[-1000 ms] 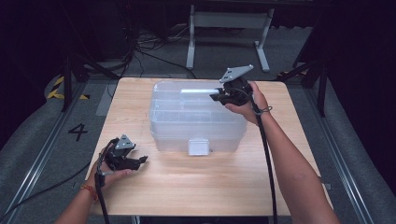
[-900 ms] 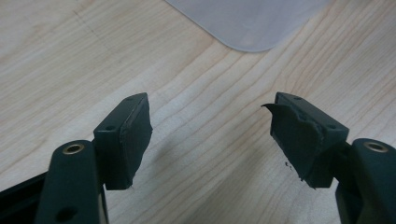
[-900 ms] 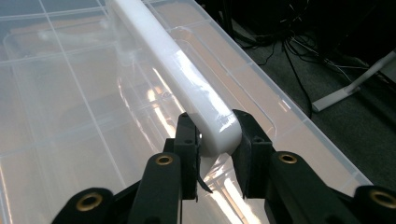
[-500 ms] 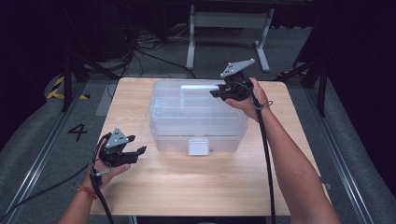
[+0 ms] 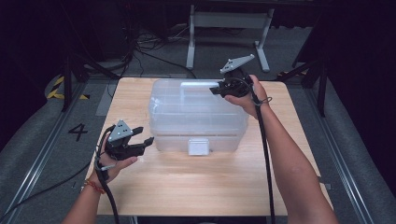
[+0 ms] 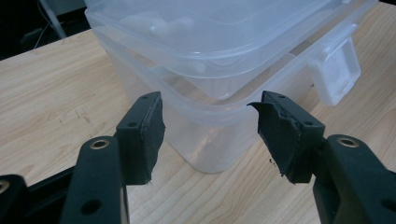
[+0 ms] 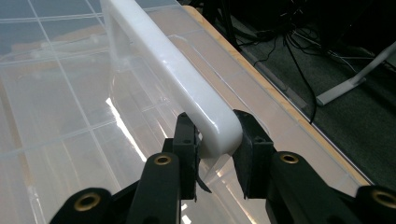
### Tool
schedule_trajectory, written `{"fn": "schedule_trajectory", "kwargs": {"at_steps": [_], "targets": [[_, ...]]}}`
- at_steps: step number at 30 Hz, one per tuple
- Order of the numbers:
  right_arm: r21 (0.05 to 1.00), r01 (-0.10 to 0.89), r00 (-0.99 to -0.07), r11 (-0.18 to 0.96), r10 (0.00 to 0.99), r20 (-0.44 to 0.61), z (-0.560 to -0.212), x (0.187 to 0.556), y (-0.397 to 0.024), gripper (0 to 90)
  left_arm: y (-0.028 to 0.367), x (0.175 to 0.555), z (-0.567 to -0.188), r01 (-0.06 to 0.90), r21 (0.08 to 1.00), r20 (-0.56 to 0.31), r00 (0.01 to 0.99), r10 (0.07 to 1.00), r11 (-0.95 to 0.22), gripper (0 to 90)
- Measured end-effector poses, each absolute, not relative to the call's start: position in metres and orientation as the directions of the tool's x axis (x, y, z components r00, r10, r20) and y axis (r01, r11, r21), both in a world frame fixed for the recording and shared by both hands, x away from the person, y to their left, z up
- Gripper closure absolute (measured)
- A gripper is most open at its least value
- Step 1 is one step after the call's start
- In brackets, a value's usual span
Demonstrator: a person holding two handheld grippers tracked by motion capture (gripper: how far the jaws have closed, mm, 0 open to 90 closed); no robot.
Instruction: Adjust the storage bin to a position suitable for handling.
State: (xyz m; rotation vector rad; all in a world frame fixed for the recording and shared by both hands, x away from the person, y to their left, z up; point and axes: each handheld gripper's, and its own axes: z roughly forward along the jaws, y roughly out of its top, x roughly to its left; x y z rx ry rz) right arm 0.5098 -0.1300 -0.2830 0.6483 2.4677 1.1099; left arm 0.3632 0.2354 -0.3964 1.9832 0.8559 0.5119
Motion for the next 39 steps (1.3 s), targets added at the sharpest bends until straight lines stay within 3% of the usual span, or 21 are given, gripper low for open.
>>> {"fn": "schedule_trajectory", "kwargs": {"at_steps": [22,39], "targets": [[0.757,0.265,-0.822,0.597,0.55,-0.146,-0.278,0.513,-0.128,72.2,0.223,0.375,-0.394,0.391,0.859,-0.025,0.678,0.735,-0.331,50.3],[0.764,0.268,-0.806,0.587,0.571,-0.156,-0.276,0.509,-0.129,71.5,0.224,0.383,-0.395,0.381,0.863,-0.019,0.682,0.731,-0.333,66.2]]}}
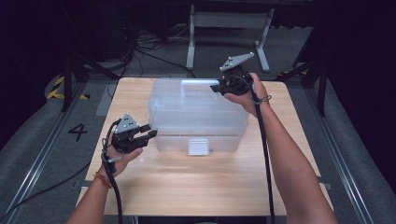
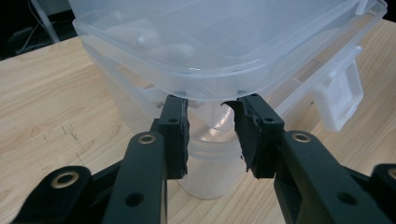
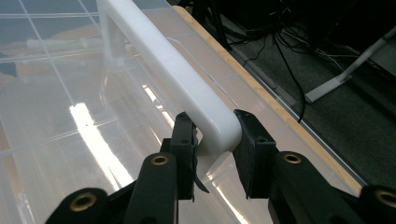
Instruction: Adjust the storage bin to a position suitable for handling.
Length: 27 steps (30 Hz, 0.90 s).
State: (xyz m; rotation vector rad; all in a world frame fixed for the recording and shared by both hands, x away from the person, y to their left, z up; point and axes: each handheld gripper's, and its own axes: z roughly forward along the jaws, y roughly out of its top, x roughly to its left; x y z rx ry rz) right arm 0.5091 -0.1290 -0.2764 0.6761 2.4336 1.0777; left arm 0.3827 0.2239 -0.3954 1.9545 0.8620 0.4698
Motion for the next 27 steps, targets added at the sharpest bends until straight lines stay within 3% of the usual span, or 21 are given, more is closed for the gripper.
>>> {"fn": "schedule_trajectory", "kwargs": {"at_steps": [7,13,27], "targets": [[0.773,0.256,-0.799,0.58,0.577,-0.168,-0.273,0.503,-0.134,70.8,0.226,0.385,-0.396,0.379,0.865,-0.031,0.694,0.719,-0.329,69.5],[0.785,0.241,-0.767,0.571,0.607,-0.207,-0.274,0.492,-0.144,63.4,0.226,0.385,-0.395,0.375,0.867,-0.017,0.681,0.732,-0.328,77.9],[0.821,0.186,-0.74,0.541,0.626,-0.245,-0.273,0.456,-0.187,56.7,0.226,0.387,-0.396,0.359,0.869,0.004,0.682,0.732,-0.339,79.0]]}}
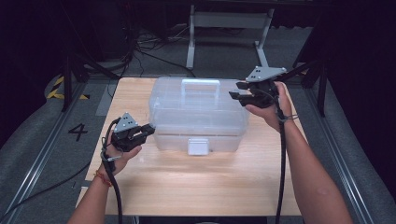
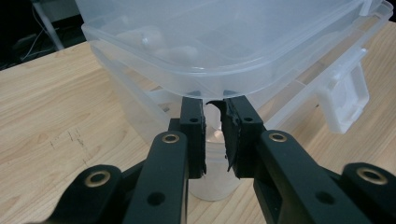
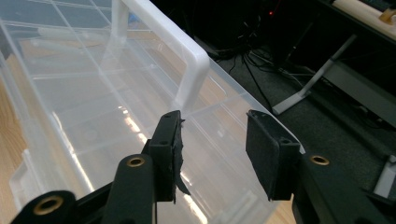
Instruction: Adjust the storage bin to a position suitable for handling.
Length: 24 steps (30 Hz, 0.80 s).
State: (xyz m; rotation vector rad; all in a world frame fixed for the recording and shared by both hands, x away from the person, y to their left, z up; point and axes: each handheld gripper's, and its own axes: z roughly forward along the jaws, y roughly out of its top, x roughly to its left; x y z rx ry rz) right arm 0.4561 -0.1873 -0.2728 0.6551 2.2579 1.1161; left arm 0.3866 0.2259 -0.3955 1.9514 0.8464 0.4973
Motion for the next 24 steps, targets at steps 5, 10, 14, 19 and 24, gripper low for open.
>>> {"fn": "schedule_trajectory", "kwargs": {"at_steps": [5,10,14,19,24], "targets": [[0.834,0.179,-0.735,0.523,0.634,-0.24,-0.277,0.441,-0.206,55.5,0.226,0.386,-0.396,0.362,0.869,0.0,0.682,0.732,-0.337,79.0],[0.846,0.172,-0.74,0.504,0.633,-0.227,-0.285,0.425,-0.22,54.1,0.226,0.387,-0.396,0.359,0.866,0.008,0.686,0.728,-0.347,78.9],[0.858,0.165,-0.744,0.487,0.632,-0.215,-0.294,0.415,-0.227,53.6,0.225,0.387,-0.397,0.363,0.862,0.008,0.689,0.725,-0.355,78.8],[0.865,0.15,-0.738,0.478,0.636,-0.224,-0.3,0.405,-0.235,51.6,0.225,0.387,-0.397,0.367,0.863,0.001,0.686,0.728,-0.348,78.8],[0.867,0.162,-0.744,0.472,0.635,-0.206,-0.312,0.399,-0.243,49.8,0.225,0.388,-0.396,0.366,0.863,0.002,0.687,0.726,-0.349,78.8]]}}
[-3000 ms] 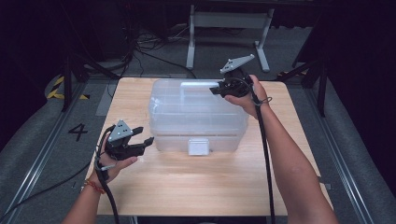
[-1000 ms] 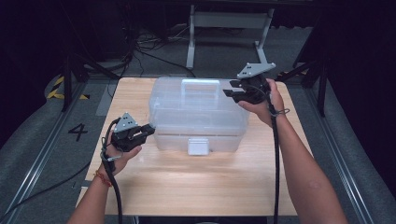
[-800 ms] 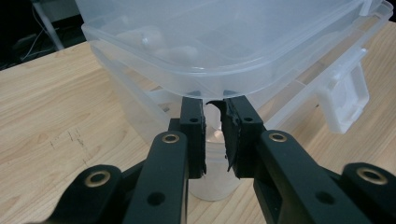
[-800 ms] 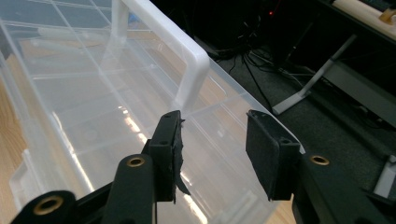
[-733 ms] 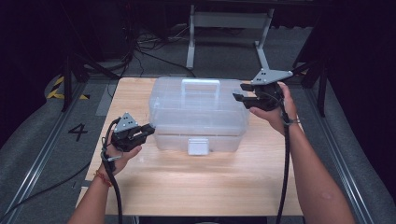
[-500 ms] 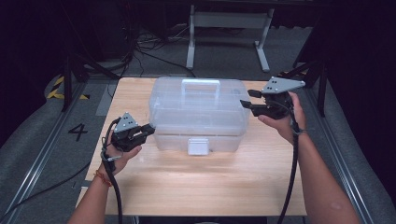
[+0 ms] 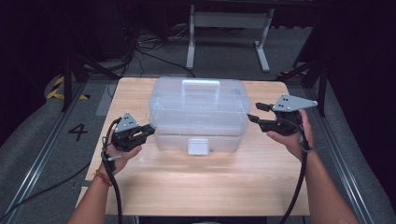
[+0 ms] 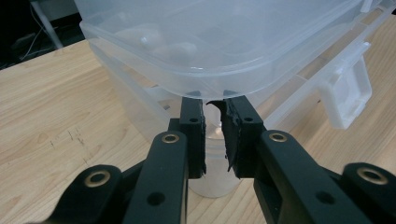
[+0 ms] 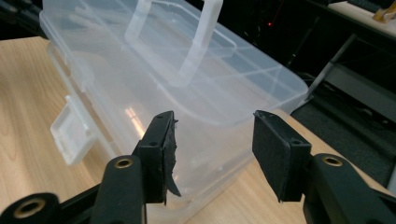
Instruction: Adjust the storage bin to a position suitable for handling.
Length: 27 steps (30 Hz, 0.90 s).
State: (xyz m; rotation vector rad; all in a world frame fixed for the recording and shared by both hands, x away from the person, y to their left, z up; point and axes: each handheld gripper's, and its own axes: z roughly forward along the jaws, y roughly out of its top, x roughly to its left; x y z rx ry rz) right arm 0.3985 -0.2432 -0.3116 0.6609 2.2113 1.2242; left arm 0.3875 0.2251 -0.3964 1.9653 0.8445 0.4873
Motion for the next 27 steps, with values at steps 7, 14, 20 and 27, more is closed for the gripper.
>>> {"fn": "schedule_trajectory", "kwargs": {"at_steps": [7,14,20,27], "targets": [[0.86,0.178,-0.759,0.478,0.623,-0.189,-0.331,0.395,-0.247,46.2,0.226,0.388,-0.396,0.359,0.865,0.008,0.689,0.725,-0.351,78.8],[0.831,0.196,-0.764,0.521,0.612,-0.205,-0.357,0.394,-0.242,40.8,0.226,0.389,-0.395,0.357,0.865,0.013,0.687,0.726,-0.353,78.8],[0.804,0.205,-0.769,0.558,0.6,-0.22,-0.374,0.397,-0.235,38.6,0.225,0.389,-0.391,0.354,0.868,0.013,0.684,0.729,-0.348,78.6],[0.818,0.185,-0.738,0.544,0.627,-0.25,-0.383,0.401,-0.231,40.6,0.225,0.389,-0.389,0.347,0.867,0.026,0.684,0.729,-0.358,78.2]]}}
